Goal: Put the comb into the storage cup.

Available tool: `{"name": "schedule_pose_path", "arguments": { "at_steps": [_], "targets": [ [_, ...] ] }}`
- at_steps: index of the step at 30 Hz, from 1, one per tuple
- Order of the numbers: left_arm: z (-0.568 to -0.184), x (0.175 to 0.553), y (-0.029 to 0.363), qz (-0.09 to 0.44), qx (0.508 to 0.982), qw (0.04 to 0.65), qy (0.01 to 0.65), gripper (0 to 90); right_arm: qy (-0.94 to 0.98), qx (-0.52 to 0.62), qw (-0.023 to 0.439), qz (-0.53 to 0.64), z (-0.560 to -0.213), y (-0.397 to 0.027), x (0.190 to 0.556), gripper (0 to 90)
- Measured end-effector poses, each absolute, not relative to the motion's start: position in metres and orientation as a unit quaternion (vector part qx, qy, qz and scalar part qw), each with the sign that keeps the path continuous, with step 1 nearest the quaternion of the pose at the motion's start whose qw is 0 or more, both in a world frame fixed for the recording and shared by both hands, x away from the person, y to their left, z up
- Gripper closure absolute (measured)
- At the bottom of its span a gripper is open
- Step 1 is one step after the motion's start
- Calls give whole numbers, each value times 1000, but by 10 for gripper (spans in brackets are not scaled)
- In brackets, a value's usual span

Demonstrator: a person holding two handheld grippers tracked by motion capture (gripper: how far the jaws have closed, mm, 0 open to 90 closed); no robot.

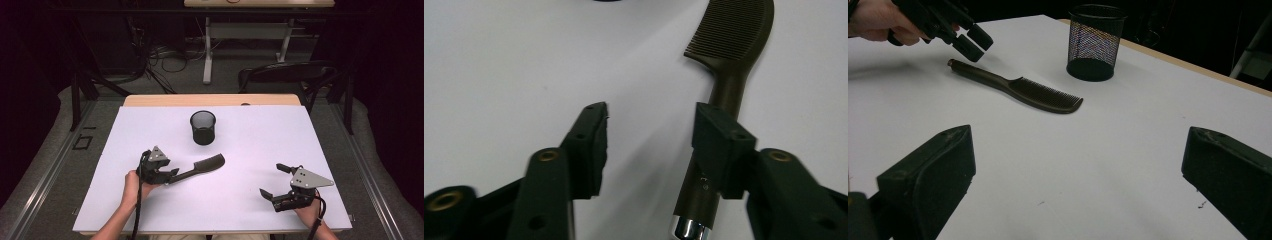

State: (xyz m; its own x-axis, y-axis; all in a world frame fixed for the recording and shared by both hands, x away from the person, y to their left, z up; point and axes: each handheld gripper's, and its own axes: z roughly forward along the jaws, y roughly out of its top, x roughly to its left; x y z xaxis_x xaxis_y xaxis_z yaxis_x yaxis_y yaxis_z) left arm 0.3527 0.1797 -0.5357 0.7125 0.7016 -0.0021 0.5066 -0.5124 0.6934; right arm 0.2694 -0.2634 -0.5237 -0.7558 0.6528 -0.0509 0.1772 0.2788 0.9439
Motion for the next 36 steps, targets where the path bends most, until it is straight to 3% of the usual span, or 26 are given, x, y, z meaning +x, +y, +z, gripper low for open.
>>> {"name": "schedule_pose_path", "arguments": {
  "at_steps": [9, 19, 36],
  "targets": [
    [-528, 354, 179, 147, 860, 345, 345, 171, 769, 270, 220, 536, -524, -264, 270, 5],
    [-517, 353, 174, 151, 866, 343, 331, 11, 768, 273, 220, 536, -523, -264, 270, 5],
    [-506, 350, 157, 148, 885, 331, 292, 1, 769, 275, 217, 534, -525, -263, 272, 1]
  ]
}}
